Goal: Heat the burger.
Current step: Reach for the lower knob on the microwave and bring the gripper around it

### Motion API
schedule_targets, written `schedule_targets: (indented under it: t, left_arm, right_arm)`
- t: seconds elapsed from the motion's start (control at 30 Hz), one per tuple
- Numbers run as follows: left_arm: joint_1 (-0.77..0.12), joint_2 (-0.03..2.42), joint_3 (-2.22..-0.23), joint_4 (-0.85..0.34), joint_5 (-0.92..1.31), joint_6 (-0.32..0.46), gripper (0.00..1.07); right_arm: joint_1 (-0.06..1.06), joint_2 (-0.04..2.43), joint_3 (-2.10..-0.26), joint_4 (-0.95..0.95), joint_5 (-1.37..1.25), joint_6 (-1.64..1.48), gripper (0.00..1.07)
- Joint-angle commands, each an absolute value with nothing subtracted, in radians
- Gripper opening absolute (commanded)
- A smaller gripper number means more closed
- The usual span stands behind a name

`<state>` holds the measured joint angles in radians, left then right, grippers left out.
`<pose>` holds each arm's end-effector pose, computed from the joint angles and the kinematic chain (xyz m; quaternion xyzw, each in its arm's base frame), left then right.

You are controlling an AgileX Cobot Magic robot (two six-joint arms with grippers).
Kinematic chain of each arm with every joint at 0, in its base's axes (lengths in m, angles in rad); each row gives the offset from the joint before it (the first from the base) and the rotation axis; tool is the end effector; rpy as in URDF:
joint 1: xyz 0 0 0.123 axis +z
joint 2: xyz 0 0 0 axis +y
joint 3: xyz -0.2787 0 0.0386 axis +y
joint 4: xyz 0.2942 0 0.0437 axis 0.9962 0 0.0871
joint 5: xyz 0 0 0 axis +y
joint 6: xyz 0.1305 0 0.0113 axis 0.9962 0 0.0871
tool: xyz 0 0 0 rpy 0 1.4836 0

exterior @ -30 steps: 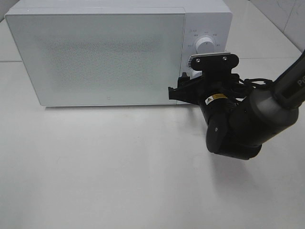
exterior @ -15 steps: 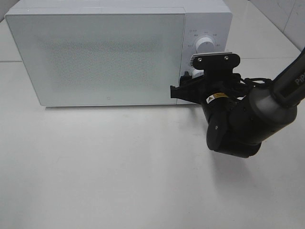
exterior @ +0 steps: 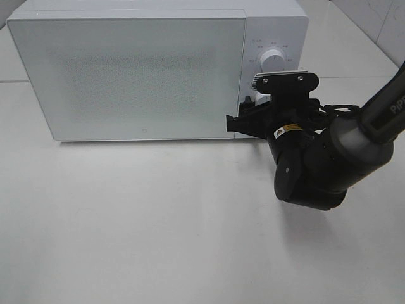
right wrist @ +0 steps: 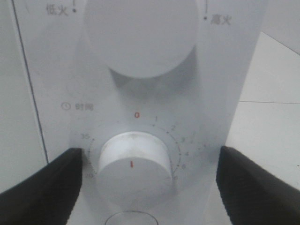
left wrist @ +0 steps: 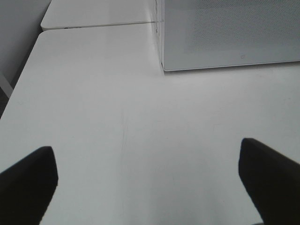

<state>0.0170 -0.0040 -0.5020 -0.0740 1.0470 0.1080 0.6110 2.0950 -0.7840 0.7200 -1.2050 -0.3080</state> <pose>0.0749 -0.0071 0.2840 0.0398 0.8465 -0.0038 0.5308 0.3683 0.1595 0.0590 -0.0091 0.7408 -0.0459 0.6701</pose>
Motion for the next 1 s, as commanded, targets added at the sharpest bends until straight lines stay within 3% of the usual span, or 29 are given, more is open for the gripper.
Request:
schedule_targets:
  t: [0.03, 0.17, 0.37, 0.4, 0.43, 0.53, 0.63, 0.7, 1.0]
  left_arm:
    - [0.019, -0.027, -0.500, -0.081, 1.038, 0.107, 1.04]
    - [0.019, -0.027, -0.500, -0.081, 1.038, 0.107, 1.04]
    - [0.019, -0.027, -0.500, -0.081, 1.038, 0.107, 1.04]
    - [0.019, -0.027, -0.500, -0.081, 1.038, 0.107, 1.04]
    - [0.019, -0.027, -0.500, -0.081, 1.038, 0.107, 1.04]
    - [0.019, -0.027, -0.500, -0.081, 1.038, 0.107, 1.04]
    - [0.019, -0.027, -0.500, -0.081, 1.038, 0.107, 1.04]
    - [0.019, -0.027, -0.500, -0.081, 1.038, 0.107, 1.04]
    - [0.019, -0.027, -0.500, -0.081, 1.038, 0.107, 1.04]
  right_arm:
    - [0.607, 2.095, -0.794, 0.703, -1.257, -0.298, 0.75]
    - [0.607, 2.095, -0.794, 0.701, -1.256, -0.298, 0.71]
    - [0.607, 2.095, -0.795, 0.690, -1.250, -0.297, 0.55]
    - [0.607, 2.095, -0.801, 0.691, -1.240, -0.297, 0.45]
    - [0.607, 2.095, -0.801, 0.691, -1.240, -0.297, 0.45]
    - [0.607, 2.095, -0.817, 0.686, -1.226, -0.297, 0.19]
    - [0.607, 2.095, -0.817, 0.686, -1.226, -0.297, 0.15]
    - [0.607, 2.095, -0.817, 0.686, -1.226, -0.297, 0.05]
    - [0.607, 2.095, -0.817, 0.687, -1.226, -0.297, 0.02]
